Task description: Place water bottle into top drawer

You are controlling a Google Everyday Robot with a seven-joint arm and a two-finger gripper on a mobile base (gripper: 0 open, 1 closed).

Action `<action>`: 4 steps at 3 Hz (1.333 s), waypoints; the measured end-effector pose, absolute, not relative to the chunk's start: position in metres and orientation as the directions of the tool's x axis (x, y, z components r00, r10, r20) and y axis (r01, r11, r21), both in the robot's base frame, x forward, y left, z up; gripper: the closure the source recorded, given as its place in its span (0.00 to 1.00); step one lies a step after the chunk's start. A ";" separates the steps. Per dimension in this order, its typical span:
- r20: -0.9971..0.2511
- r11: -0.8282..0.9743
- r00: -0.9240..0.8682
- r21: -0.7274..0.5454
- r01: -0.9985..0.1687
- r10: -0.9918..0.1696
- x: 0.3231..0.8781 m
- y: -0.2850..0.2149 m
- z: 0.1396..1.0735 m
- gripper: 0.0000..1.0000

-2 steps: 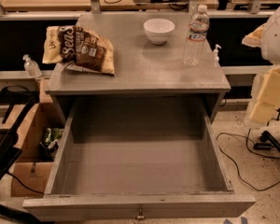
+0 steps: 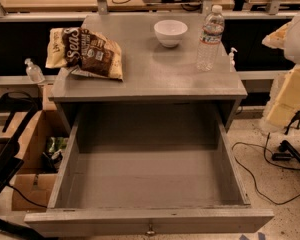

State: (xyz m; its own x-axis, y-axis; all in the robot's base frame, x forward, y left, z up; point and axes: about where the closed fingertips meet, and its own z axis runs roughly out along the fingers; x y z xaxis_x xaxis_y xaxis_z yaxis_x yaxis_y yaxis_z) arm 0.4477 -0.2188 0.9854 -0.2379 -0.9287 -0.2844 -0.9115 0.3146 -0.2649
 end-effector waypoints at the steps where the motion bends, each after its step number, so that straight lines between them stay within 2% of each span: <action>1: -0.428 0.426 -0.302 -0.230 -0.875 -0.852 0.463 -0.237 0.972 0.00; 2: -0.668 0.607 -0.350 -0.193 -0.771 -0.657 0.477 -0.262 0.962 0.00; 3: -0.802 0.671 -0.263 -0.216 -0.709 -0.536 0.486 -0.275 0.961 0.00; 4: -0.904 0.746 -0.091 -0.284 -0.603 -0.418 0.526 -0.284 0.987 0.00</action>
Offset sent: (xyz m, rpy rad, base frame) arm 0.0797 -0.0900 0.0062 0.6536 -0.4258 -0.4070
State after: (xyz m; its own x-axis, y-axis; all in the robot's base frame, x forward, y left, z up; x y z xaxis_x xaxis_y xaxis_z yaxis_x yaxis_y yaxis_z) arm 0.5261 -0.2843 0.9873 -0.0914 -0.4177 -0.9040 -0.6032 0.7455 -0.2835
